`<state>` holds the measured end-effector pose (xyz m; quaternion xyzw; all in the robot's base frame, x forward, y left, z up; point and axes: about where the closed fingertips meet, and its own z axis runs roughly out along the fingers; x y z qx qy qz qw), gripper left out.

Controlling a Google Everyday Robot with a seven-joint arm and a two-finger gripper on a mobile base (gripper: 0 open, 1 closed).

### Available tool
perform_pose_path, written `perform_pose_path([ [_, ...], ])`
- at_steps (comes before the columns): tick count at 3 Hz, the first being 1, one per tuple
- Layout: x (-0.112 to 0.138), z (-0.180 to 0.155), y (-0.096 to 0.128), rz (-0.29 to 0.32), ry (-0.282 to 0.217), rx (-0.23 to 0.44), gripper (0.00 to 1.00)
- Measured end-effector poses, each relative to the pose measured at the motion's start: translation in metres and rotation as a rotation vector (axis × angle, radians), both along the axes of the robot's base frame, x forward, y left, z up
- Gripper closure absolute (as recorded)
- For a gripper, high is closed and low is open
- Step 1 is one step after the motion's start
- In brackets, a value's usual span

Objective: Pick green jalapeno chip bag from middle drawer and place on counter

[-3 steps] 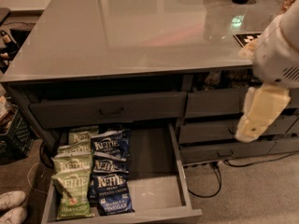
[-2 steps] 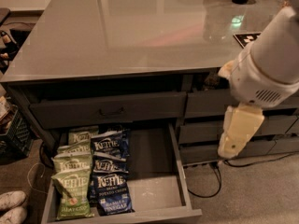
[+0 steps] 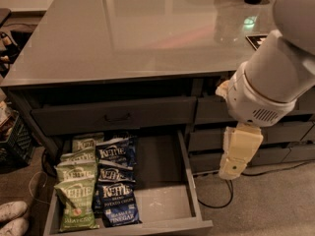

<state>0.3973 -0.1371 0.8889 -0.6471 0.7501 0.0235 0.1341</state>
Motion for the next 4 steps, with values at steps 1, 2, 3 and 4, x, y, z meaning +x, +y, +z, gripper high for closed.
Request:
perform_pose_path([
  [1, -0.003, -0.031, 0.018, 0.021, 0.040, 0.051, 0.00],
  [2, 0.004, -0.081, 0.046, 0.034, 0.103, 0.113, 0.00],
  [3, 0.012, -0.121, 0.077, 0.057, 0.161, 0.155, 0.00],
  [4, 0.013, -0.124, 0.078, 0.057, 0.164, 0.158, 0.00],
])
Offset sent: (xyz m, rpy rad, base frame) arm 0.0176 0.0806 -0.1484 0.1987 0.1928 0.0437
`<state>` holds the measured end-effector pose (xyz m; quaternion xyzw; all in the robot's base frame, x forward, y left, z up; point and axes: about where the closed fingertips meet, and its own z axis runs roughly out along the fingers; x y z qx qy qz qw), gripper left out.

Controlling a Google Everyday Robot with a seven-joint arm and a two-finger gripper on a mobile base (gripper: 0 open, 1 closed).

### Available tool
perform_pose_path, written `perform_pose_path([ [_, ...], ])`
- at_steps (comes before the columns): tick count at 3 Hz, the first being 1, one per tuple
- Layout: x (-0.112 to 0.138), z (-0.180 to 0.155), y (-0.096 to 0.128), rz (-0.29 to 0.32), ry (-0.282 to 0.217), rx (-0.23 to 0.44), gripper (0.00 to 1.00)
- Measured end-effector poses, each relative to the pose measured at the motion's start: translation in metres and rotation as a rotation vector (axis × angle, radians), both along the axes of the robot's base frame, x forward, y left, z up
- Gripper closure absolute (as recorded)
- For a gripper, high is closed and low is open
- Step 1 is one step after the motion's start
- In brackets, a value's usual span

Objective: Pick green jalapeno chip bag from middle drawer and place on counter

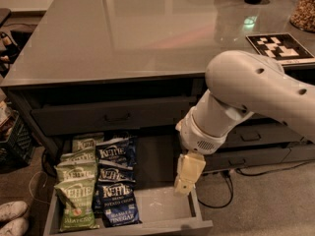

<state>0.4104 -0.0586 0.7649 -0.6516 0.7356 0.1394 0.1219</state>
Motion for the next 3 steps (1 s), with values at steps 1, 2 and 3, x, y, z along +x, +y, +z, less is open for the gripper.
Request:
perform_pose_path([
  [1, -0.008, -0.007, 0.013, 0.023, -0.015, 0.011, 0.00],
  [2, -0.016, -0.030, 0.052, 0.048, -0.009, 0.032, 0.00],
  [3, -0.024, -0.059, 0.093, 0.087, 0.017, 0.054, 0.00],
])
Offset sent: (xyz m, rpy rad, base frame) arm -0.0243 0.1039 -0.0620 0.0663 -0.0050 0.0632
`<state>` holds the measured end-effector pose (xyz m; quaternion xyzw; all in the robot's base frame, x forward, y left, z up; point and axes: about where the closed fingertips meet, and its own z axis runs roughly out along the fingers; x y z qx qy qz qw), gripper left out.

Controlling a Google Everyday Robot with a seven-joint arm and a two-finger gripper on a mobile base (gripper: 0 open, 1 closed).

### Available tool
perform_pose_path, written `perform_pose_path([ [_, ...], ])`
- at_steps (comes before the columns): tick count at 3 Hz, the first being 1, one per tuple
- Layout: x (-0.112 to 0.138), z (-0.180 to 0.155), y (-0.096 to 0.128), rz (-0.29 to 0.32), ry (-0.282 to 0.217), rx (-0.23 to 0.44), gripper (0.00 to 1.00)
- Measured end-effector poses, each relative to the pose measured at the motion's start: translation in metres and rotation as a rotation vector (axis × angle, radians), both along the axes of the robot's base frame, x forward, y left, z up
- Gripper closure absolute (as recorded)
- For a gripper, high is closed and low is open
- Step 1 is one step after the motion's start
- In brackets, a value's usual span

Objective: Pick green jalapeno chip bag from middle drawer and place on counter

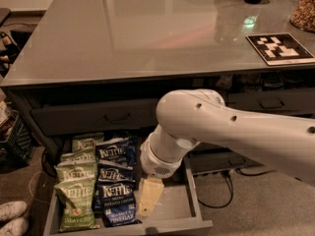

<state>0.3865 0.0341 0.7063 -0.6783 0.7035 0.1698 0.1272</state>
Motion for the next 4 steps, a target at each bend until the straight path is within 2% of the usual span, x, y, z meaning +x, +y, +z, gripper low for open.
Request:
perform_pose_path([
  [1, 0.000, 0.000, 0.000, 0.000, 0.000, 0.000, 0.00],
  [2, 0.001, -0.014, 0.023, 0.008, -0.033, 0.016, 0.00],
  [3, 0.021, -0.046, 0.065, 0.014, -0.040, 0.032, 0.00],
  [4, 0.035, -0.088, 0.108, 0.055, 0.013, 0.038, 0.00],
])
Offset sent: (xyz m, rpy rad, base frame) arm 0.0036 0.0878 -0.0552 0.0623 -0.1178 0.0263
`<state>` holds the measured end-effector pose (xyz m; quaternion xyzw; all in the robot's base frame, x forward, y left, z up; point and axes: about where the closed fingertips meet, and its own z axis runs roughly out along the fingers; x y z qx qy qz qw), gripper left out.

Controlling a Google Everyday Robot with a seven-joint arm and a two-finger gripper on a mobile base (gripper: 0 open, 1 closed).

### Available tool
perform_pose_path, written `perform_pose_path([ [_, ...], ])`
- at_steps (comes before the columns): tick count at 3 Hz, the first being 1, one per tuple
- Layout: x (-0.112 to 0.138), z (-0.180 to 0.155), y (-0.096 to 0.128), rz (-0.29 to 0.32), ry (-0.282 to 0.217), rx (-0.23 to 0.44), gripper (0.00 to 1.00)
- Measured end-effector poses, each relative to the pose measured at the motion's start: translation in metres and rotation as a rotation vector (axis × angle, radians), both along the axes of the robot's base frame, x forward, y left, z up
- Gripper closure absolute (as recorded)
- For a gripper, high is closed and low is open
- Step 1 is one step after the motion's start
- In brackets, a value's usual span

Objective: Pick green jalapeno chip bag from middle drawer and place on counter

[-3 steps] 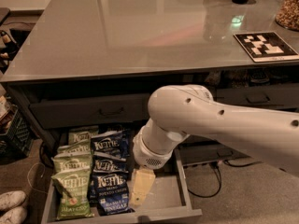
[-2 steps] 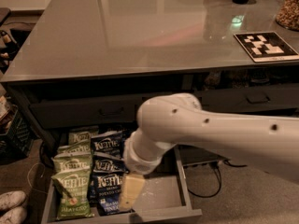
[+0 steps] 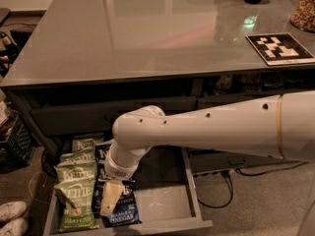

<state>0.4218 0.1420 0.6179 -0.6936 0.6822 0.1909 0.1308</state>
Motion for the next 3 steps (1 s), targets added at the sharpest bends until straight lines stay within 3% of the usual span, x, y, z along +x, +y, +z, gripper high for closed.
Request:
perform_pose_path([
  [1, -0.004, -0.006, 0.006, 0.007, 0.001, 0.011, 0.00],
  [2, -0.007, -0.031, 0.026, 0.001, -0.015, 0.002, 0.00],
  [3, -0.004, -0.052, 0.040, -0.062, -0.033, -0.022, 0.00],
])
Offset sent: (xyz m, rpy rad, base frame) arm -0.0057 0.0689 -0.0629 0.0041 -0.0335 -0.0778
